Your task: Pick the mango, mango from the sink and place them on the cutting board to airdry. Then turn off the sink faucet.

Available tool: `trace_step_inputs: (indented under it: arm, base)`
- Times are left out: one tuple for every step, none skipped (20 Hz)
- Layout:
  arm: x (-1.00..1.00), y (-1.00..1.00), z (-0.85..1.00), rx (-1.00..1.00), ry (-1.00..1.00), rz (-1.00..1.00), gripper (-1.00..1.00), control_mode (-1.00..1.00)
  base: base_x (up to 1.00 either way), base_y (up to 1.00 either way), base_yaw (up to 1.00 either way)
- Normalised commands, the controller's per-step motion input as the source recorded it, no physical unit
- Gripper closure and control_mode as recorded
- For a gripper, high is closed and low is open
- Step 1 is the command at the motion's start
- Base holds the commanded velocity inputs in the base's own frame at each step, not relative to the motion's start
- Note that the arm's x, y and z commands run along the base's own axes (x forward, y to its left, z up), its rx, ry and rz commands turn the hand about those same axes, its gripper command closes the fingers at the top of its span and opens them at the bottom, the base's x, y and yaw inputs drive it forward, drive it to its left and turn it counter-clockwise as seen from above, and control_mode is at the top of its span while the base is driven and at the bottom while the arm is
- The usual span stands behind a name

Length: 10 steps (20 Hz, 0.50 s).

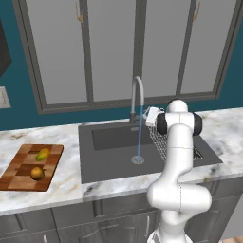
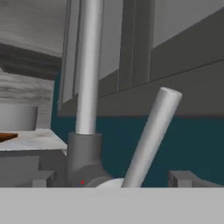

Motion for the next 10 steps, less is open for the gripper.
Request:
trace_step_inputs:
  arm:
    - [0.21, 1.0, 0.56, -0.17, -0.18, 0.12, -1.0, -1.0]
    - [0.21, 1.0, 0.56, -0.19, -0.18, 0.12, -1.0, -1.0]
    - [0.23, 1.0, 0.57, -0.21, -0.18, 0.12, -1.0, -1.0]
    - [0.21, 1.0, 0.55, -0.22, -0.19, 0.11, -1.0, -1.0]
    - [0.21, 1.0, 0.55, -0.23, -0.2, 0.1, -1.0, -1.0]
    - [0.21, 1.0, 0.57, -0.25, -0.21, 0.09, -1.0, -1.0]
    - [0.21, 1.0, 0.58, -0.27, -0.21, 0.08, -1.0, -1.0]
    - [0.21, 1.0, 0.58, -0.27, -0.2, 0.07, -1.0, -1.0]
    - [0.21, 1.0, 0.56, -0.28, -0.2, 0.07, -1.0, -1.0]
    - [0.21, 1.0, 0.56, -0.28, -0.2, 0.07, -1.0, -1.0]
  base:
    - [0.0, 0.0, 0.0]
    - [0.0, 0.0, 0.0]
    - [0.0, 0.0, 0.0]
    - [0.0, 0.0, 0.0]
    - [0.0, 0.0, 0.0]
    - [0.0, 0.0, 0.0]
    - [0.0, 0.0, 0.0]
    - [0.0, 0.0, 0.0]
    - [0.0, 0.0, 0.0]
    - [0.0, 0.0, 0.0]
